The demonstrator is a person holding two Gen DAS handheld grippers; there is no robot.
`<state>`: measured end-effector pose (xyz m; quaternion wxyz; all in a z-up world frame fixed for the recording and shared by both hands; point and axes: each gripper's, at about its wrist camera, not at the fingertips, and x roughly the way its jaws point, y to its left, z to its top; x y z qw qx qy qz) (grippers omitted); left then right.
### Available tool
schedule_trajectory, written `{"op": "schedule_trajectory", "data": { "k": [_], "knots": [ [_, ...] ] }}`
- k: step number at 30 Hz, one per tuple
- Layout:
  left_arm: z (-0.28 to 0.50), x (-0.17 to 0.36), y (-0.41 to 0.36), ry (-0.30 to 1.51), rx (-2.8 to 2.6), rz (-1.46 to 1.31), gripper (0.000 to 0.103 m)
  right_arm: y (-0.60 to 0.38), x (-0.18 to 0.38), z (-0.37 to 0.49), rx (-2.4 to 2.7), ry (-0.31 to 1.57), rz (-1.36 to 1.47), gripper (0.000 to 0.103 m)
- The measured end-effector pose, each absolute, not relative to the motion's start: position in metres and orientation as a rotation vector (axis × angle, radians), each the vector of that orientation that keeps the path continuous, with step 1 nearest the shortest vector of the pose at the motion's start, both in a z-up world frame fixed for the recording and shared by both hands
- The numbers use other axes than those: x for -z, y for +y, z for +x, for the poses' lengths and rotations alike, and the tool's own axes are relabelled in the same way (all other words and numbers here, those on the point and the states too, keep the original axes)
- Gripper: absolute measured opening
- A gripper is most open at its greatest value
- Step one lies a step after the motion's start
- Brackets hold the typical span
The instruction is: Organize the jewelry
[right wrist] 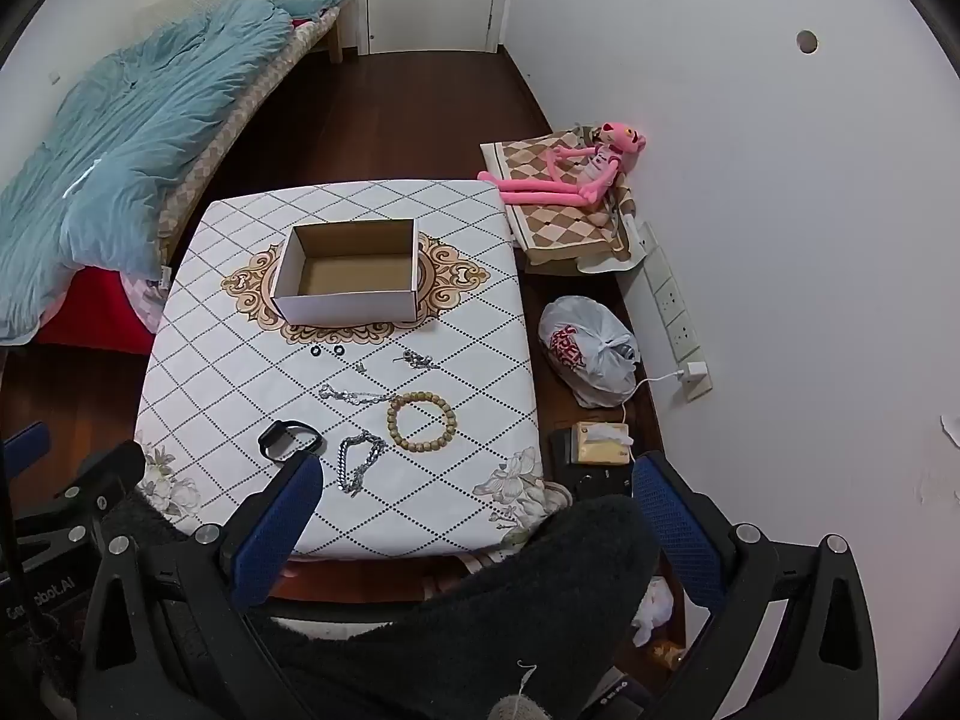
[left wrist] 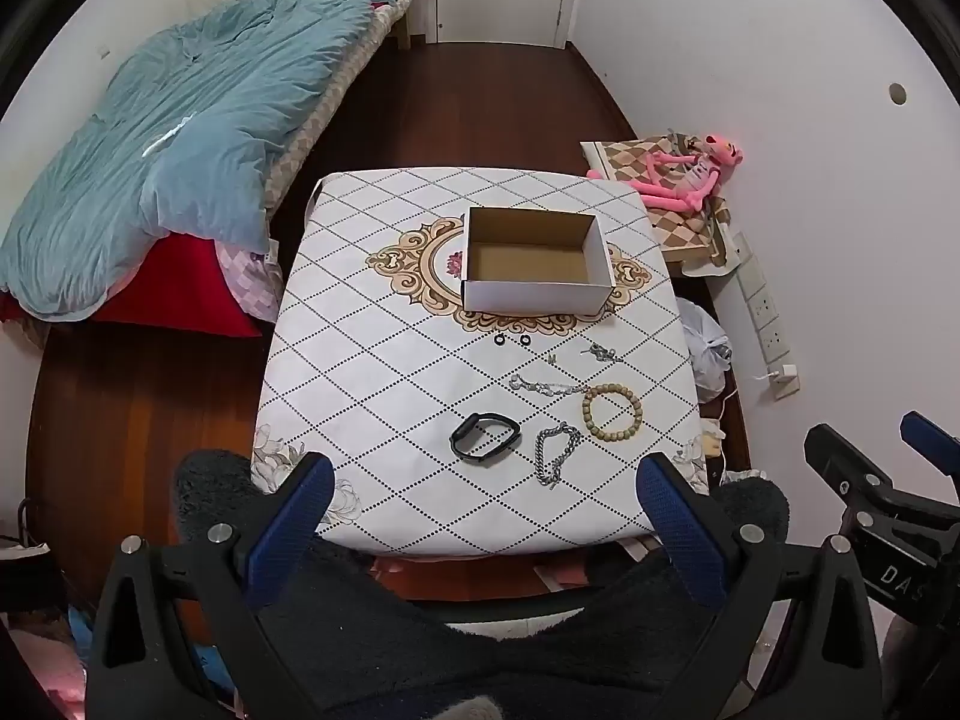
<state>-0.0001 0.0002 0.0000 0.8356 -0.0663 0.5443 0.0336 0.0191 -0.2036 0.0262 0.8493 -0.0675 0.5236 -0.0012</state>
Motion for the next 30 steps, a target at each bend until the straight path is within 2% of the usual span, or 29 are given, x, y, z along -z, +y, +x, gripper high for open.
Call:
{"op": "schedule_trajectory", "data": {
  "k": [30],
  "knots": [
    [-0.002,-0.013,-0.001,1.125,-0.067,-0.127,0.103,-0.205,-0.036,0.019,-0.004,1.099,-0.14,0.103]
  ]
}}
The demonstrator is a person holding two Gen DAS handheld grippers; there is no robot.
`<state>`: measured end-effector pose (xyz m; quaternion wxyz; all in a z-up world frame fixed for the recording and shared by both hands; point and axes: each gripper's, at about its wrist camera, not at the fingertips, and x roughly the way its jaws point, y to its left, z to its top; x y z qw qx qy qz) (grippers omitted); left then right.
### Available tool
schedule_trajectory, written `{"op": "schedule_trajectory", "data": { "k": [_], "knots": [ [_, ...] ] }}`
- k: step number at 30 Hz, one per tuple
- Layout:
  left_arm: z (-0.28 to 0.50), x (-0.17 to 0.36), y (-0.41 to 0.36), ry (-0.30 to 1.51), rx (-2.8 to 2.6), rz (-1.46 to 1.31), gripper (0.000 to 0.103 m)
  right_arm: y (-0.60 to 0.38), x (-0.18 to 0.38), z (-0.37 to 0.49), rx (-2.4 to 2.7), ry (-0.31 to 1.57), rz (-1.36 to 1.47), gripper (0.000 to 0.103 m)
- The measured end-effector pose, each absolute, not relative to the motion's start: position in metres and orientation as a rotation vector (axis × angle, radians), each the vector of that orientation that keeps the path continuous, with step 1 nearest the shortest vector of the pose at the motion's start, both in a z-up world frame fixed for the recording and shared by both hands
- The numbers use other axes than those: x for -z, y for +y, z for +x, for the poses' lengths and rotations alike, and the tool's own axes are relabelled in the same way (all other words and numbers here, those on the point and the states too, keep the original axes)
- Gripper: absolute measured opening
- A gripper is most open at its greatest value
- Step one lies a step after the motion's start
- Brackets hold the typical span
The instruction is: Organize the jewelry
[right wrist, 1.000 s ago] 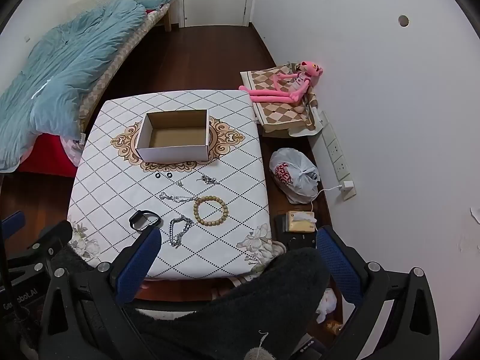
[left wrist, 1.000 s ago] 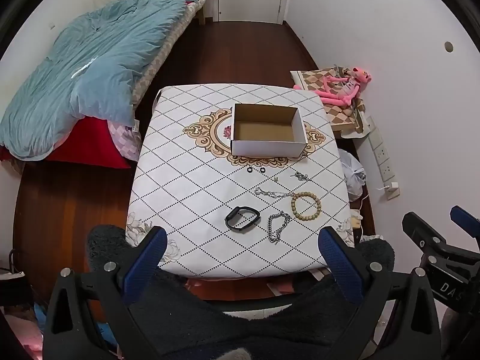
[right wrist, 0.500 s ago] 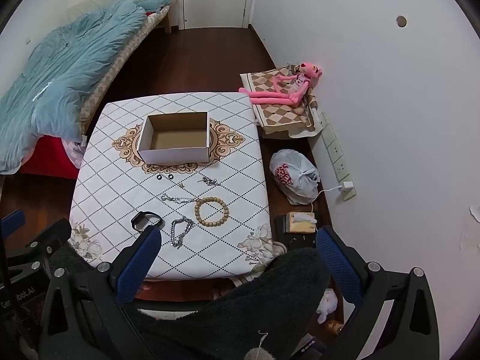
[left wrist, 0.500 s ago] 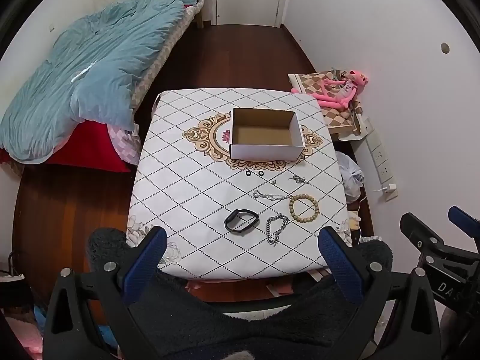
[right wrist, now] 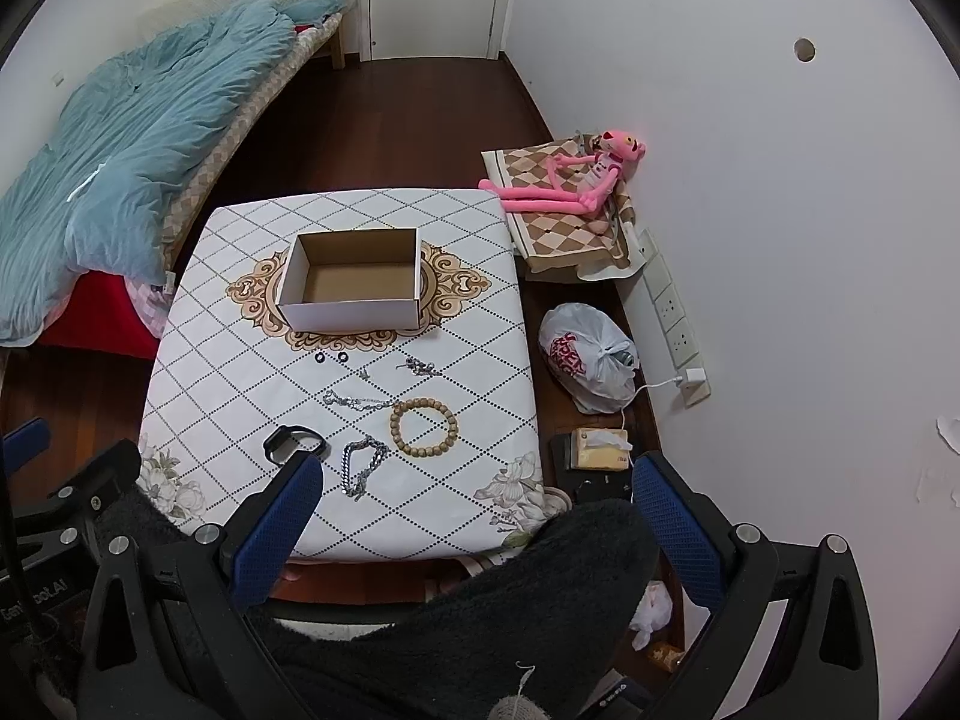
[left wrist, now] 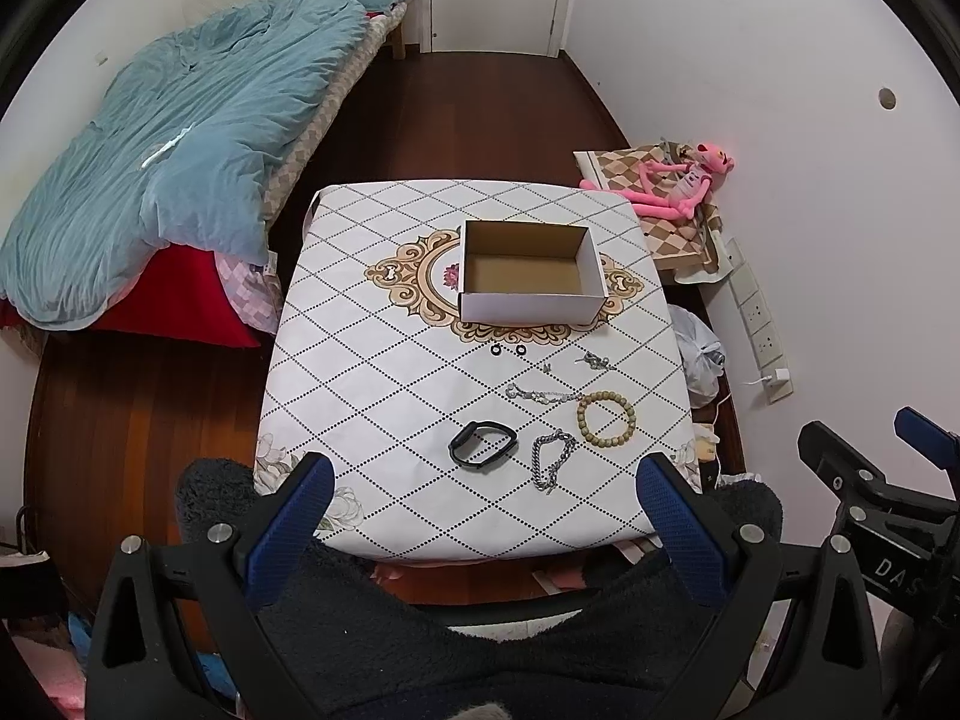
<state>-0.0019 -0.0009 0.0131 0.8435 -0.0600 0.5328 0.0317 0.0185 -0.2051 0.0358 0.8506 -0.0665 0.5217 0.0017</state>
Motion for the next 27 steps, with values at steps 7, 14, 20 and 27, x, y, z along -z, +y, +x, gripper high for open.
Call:
{"op": "schedule_trajectory", "data": {
  "k": [7,14,20,27],
  "knots": [
    [-0.0006,-0.0176,0.0016,1.122,-0.062,-0.132,0.103,-0.2051,-0.0366,0.0194,-0.004,1.092,-0.145,0.103],
    [-0.0016,-0.0175,0.0009,1.12,-0.063,-0.131,0.103,-0.2051,-0.0382,0.0198,-0.003,1.088,-0.14,0.103],
    [-0.0006,-0.0194,0.0001,1.116,-0.067,-0.13,0.103,-0.2055,-0.0386,0.0196,-0.005,1.088,-0.141,0.103],
    [-0.0017,-0.0189,0.0007,1.116,-0.062,-0.13,0.103,-0.2077,-0.0391,0.0192,-0.004,1.083,-0.142,0.103]
  ]
}}
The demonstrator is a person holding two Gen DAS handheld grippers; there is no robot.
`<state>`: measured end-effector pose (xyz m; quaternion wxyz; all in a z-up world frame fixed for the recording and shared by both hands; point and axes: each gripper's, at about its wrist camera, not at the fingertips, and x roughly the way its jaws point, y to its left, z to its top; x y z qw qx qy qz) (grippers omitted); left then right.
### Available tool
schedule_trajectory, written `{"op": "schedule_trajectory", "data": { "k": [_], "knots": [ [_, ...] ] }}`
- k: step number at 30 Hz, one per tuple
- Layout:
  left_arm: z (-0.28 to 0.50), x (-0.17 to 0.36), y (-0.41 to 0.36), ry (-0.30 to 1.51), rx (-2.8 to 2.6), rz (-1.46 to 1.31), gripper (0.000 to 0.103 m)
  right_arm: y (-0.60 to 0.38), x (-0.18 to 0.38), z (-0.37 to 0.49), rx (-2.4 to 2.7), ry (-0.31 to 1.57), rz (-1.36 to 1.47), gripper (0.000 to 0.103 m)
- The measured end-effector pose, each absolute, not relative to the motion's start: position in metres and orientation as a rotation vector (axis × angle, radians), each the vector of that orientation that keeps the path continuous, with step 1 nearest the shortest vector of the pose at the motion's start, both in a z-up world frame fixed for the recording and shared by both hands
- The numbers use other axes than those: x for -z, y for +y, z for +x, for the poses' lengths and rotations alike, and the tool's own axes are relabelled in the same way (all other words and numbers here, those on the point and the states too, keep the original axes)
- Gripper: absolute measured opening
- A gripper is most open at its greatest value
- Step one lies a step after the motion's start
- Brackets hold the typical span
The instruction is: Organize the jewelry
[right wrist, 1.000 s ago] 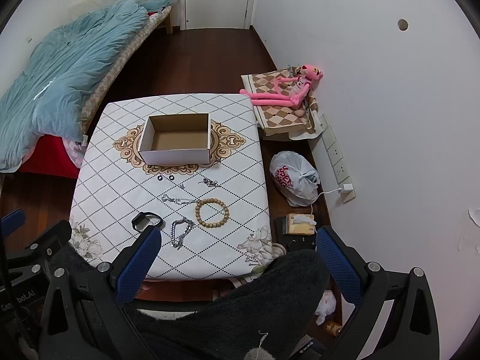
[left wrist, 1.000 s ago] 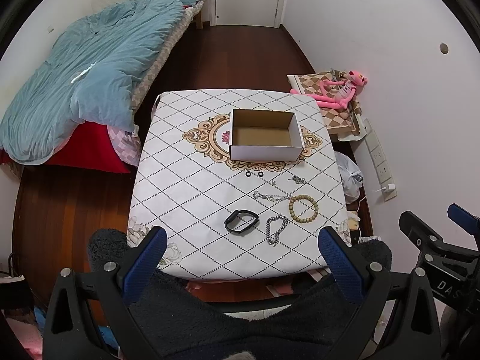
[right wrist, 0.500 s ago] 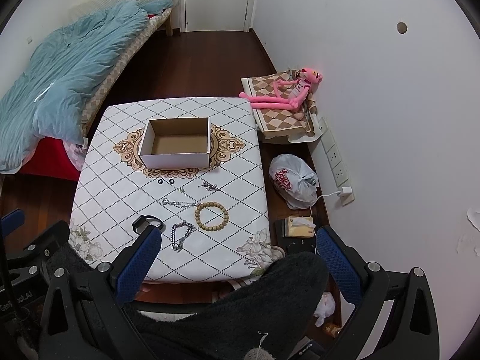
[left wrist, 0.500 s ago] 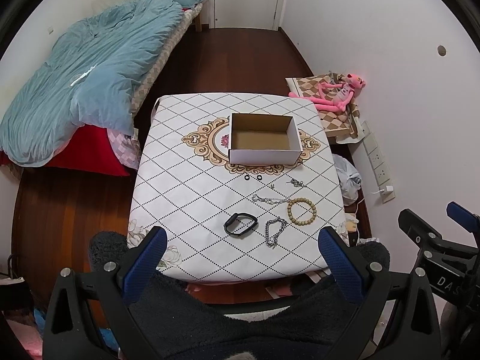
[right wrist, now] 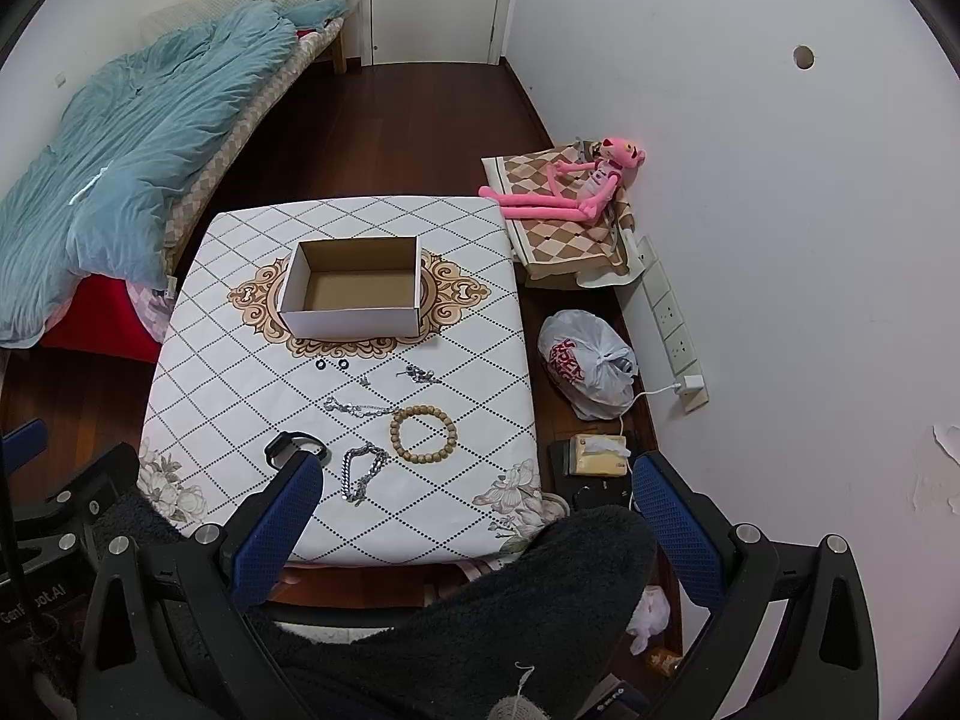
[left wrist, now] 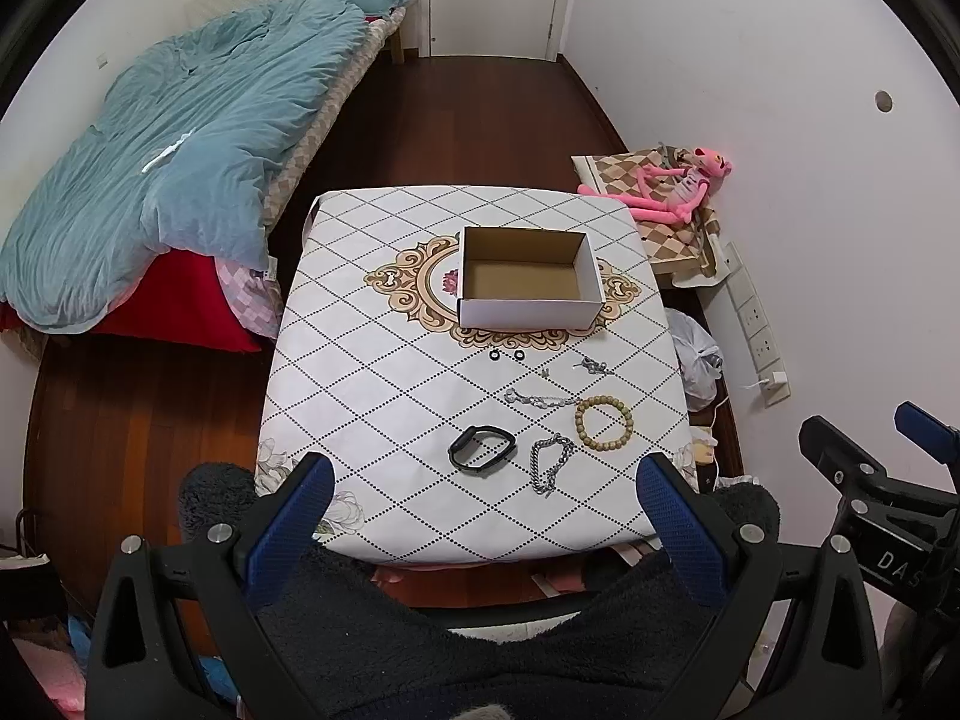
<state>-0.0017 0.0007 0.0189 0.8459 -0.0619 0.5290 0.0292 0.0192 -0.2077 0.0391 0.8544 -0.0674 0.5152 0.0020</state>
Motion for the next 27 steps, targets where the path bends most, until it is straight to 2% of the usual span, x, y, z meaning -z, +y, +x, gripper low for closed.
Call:
{"op": "schedule_trajectory", "data": {
  "k": [27],
  "knots": [
    [-0.0023,-0.0214,-0.0003,1.104,-0.067,-0.13,0.103,-0.2082,-0.0432,0.0188,-0.003,1.08,-0.143,0.103]
  ]
}}
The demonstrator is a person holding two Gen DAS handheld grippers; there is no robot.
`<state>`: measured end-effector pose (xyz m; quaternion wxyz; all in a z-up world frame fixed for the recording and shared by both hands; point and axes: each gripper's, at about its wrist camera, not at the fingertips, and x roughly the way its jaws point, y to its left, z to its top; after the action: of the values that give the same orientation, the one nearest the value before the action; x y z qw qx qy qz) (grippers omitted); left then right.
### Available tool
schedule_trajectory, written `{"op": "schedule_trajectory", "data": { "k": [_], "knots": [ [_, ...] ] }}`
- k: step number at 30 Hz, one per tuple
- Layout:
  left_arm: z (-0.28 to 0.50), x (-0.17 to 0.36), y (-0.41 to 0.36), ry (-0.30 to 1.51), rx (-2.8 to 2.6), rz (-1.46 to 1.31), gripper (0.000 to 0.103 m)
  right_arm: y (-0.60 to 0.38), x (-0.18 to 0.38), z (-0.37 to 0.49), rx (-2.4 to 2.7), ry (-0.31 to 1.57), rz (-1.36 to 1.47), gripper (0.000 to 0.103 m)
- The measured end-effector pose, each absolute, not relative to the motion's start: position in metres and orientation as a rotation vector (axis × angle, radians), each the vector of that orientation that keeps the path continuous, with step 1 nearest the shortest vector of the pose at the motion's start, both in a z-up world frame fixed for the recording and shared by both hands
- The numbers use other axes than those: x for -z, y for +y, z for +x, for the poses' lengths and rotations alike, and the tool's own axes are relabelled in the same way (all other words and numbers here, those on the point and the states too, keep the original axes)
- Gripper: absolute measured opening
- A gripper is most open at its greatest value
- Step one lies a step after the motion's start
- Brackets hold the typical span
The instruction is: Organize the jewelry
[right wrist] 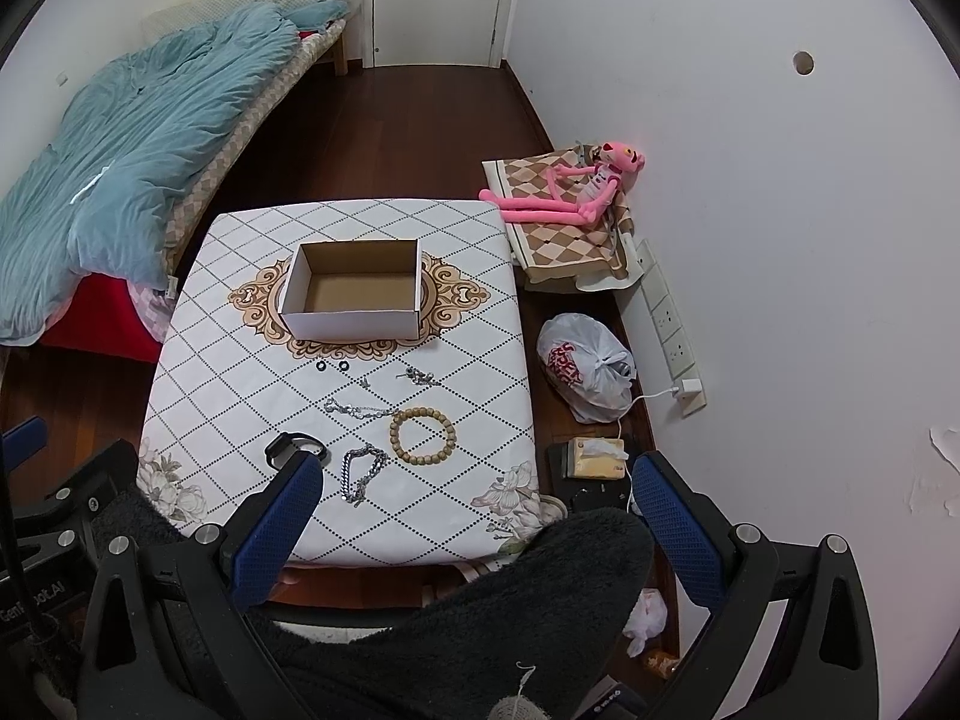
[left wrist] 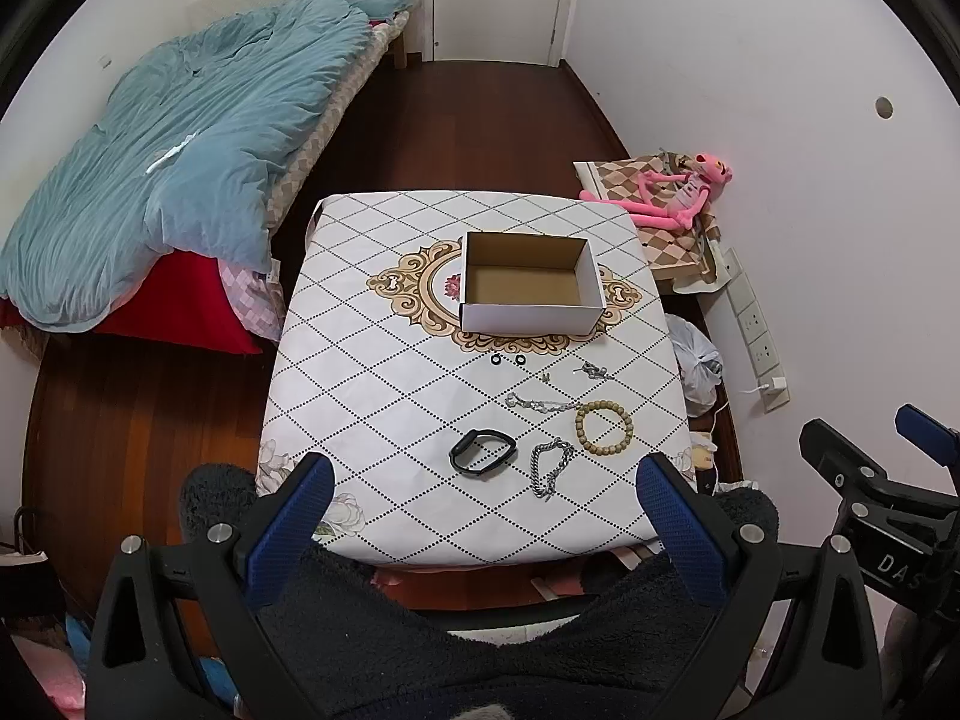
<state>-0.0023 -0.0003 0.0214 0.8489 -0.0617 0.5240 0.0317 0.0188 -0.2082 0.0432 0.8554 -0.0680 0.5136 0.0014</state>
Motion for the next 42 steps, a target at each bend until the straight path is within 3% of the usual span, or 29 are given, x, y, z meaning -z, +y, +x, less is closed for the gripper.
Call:
{"op": "schedule_trajectory", "data": {
  "k": [14,20,42],
  "knots": [
    [-0.005,-0.022,0.005,1.091,-0.075,-0.125,0.103,-0.205,-0.044,0.019,-0.005,1.073,-0.138,0.103],
    [0.024,0.008,0.011,1.087,-0.145,-0.096,0.103,-0.212,-0.019,0.041,0.033,1.082,-0.105,0.103],
    [0.109,0.197,0.021,1.396,-0.235,0.002,0.103,-0.229,0.222,0.133,0.139,1.424,-0.09,0.103]
  ]
}}
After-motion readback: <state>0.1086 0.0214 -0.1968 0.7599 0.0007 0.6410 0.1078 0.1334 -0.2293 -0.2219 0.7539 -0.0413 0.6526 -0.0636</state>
